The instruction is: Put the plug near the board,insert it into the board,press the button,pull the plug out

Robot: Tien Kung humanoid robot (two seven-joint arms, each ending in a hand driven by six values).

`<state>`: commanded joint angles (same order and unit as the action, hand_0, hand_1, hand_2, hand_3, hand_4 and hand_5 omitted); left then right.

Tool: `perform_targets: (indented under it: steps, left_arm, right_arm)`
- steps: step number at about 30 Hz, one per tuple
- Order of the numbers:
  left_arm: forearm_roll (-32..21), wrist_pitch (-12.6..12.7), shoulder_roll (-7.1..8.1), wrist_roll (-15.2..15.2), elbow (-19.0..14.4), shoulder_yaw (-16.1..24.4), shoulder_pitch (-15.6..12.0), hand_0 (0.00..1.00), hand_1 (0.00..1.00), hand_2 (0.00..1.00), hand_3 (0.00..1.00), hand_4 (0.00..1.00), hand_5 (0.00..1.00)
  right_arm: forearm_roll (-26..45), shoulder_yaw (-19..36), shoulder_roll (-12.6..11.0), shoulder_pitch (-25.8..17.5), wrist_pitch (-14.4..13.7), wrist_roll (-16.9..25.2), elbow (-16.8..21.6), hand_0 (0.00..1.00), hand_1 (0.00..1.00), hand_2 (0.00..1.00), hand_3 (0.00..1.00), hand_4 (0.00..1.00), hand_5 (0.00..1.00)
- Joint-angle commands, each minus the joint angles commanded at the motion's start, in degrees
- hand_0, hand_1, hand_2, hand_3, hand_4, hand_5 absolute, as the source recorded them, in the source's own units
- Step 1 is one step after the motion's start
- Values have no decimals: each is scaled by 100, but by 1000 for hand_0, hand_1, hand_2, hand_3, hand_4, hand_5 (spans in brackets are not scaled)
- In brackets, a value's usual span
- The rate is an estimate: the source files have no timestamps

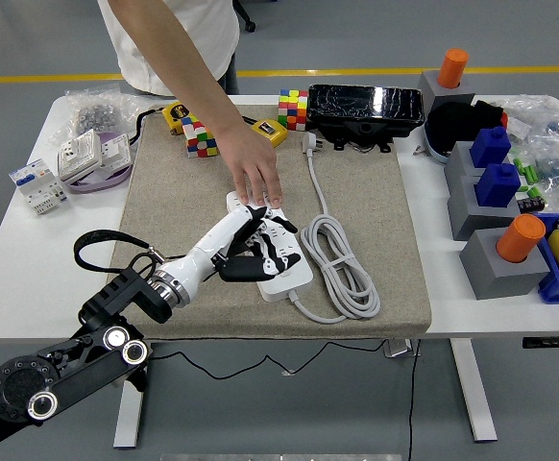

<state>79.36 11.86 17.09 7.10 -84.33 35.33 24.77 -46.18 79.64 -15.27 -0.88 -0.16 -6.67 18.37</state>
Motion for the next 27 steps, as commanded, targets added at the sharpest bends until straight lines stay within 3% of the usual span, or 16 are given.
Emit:
perform_targets:
  steps: [2, 3, 6, 7, 15, 21, 27]
  left_arm:
    - [484, -446, 19, 484, -174, 17, 8, 114, 57, 123, 630, 791, 206]
    - [745, -641, 22, 745, -211, 9, 15, 107, 56, 121, 744, 798, 196]
    - [1319, -968, 17, 1448, -223, -58, 40, 107, 56, 121, 744, 798, 196]
    - [1380, -970, 13, 1620, -209, -82, 43, 107, 56, 121, 744, 798, 196]
    - [1616, -893, -29, 1740, -53, -123, 53, 103, 55, 124, 827, 809, 205]
    - [1491, -870, -15, 1647, -59, -138, 73, 104, 55, 124, 826, 806, 209]
    - [1459, -859, -92, 1611, 53, -200, 128, 104, 55, 124, 839, 825, 191]
  right_arm:
    - [-4, 2, -3, -5, 2, -1, 6, 537, 626, 615, 552, 892, 419]
    - [-3, 1, -4, -5, 3, -2, 6, 537, 626, 615, 552, 892, 419]
    - [-3, -3, -7, 1, 4, 0, 16, 537, 626, 615, 552, 892, 419]
    - [-2, -3, -6, 2, 3, 1, 19, 537, 626, 615, 552, 892, 419]
    - [5, -21, -2, 0, 7, -1, 7, 538, 626, 615, 552, 891, 418]
    - [6, -8, -7, -1, 5, 1, 12, 538, 626, 614, 552, 891, 417]
    - [12, -24, -7, 5, 6, 3, 17, 538, 626, 614, 551, 890, 416]
